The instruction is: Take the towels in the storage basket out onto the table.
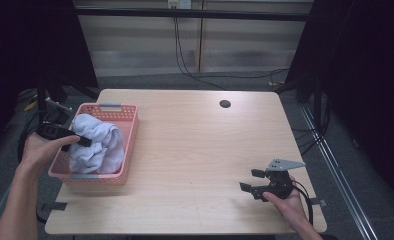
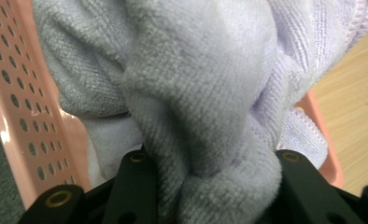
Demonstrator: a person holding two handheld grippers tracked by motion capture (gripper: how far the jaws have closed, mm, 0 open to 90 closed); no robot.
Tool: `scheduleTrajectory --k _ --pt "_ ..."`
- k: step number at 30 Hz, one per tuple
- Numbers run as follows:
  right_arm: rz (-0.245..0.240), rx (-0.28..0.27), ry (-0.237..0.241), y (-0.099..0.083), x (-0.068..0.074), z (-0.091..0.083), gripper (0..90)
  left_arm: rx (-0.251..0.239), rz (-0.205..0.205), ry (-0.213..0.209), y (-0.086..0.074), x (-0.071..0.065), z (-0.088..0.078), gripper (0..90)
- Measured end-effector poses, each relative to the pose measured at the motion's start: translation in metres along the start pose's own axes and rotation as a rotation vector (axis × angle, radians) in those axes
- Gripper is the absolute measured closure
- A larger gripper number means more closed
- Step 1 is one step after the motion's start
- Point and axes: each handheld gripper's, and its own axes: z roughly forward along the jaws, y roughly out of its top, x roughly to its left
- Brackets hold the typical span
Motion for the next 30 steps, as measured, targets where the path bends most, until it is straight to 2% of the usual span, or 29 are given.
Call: scheduleTrajectory --k 4,6,7,10,14,15,18,19,20,30 --pt "0.0 0.0 0.0 0.0 0.0 0.0 25.4 -0.005 0.024 0.002 0.0 -0.001 -0.008 64.8" --pt "-0.001 0.001 0.001 0.0 0.0 0.0 25.4 -0.024 0.014 0.001 0.0 -0.003 -0.011 64.7" --pt "-0.001 0.0 0.001 0.0 0.0 0.0 25.3 -0.022 0.03 0.001 0.001 -0.002 -0.013 64.7" --pt "0.0 0.001 0.002 0.0 0.0 0.0 25.4 -0.042 0.026 0.005 0.002 -0.004 -0.018 64.7" --pt "0.0 -0.001 0.002 0.0 0.0 0.001 25.4 -0.038 0.025 -0.008 0.006 -0.006 -0.026 64.7" --pt "0.0 0.0 0.001 0.0 0.0 0.001 25.4 -0.049 0.027 0.004 0.008 -0.008 -0.029 64.7" --pt "0.0 -0.001 0.004 0.0 0.0 0.0 25.3 -0.051 0.028 0.003 0.009 -0.009 -0.032 64.8" --pt "-0.002 -0.001 0.005 0.0 0.0 0.0 25.3 -0.065 0.018 0.004 0.009 -0.01 -0.034 64.7" --pt "-0.002 0.0 0.006 0.0 0.0 0.0 25.4 -0.058 0.037 0.004 0.01 -0.009 -0.036 64.7" --pt "-0.001 -0.001 0.006 0.001 0.001 0.001 25.3 -0.119 0.044 0.008 0.015 -0.017 -0.063 64.7"
